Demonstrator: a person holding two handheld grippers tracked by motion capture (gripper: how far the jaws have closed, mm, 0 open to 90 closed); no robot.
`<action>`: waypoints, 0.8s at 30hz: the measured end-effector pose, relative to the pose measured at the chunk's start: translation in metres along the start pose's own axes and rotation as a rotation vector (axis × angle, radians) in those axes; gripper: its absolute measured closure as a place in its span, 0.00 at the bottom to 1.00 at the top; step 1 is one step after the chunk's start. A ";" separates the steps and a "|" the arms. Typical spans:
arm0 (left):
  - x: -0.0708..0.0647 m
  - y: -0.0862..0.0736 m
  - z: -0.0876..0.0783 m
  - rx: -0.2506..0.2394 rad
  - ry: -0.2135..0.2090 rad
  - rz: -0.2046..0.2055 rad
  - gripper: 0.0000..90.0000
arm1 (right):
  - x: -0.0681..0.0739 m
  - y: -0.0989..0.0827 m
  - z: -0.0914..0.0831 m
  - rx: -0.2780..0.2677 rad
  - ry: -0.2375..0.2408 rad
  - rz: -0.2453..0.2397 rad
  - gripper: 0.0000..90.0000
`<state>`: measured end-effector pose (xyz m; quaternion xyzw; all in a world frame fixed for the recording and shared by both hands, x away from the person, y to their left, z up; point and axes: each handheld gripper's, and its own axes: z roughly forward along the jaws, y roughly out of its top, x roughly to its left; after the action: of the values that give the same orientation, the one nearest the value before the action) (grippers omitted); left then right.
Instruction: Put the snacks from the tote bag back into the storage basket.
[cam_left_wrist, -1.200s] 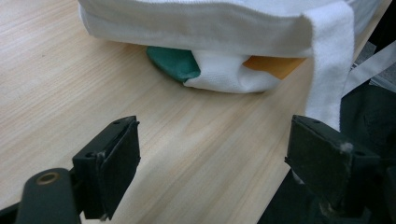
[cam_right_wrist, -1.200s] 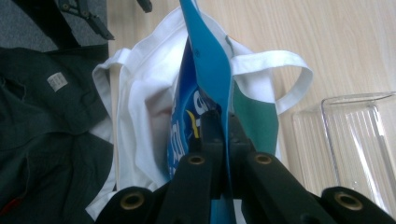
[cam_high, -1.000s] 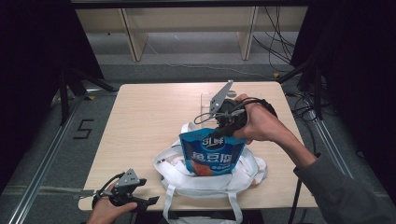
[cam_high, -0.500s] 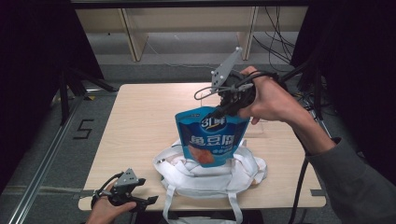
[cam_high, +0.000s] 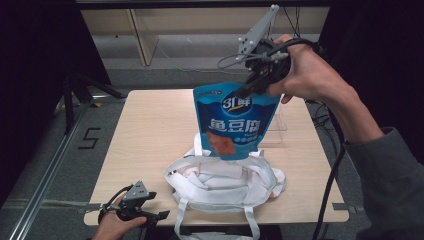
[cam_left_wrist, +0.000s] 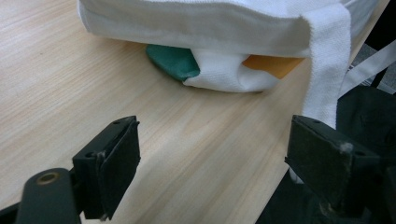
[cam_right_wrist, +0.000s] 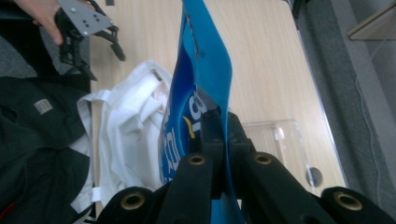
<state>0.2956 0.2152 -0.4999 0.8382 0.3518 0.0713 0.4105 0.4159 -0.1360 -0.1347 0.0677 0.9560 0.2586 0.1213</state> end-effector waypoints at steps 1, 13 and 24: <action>0.000 0.000 0.000 0.002 0.000 -0.002 0.18 | -0.003 0.000 -0.001 0.005 -0.002 0.002 1.00; 0.002 0.001 -0.002 0.015 0.008 0.015 0.18 | -0.046 -0.012 0.015 0.032 -0.024 0.007 1.00; 0.001 0.000 -0.001 -0.013 0.002 -0.003 0.18 | -0.078 -0.025 0.036 0.040 -0.034 0.031 1.00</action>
<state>0.2961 0.2167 -0.4992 0.8351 0.3528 0.0738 0.4155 0.4987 -0.1553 -0.1620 0.0893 0.9576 0.2398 0.1321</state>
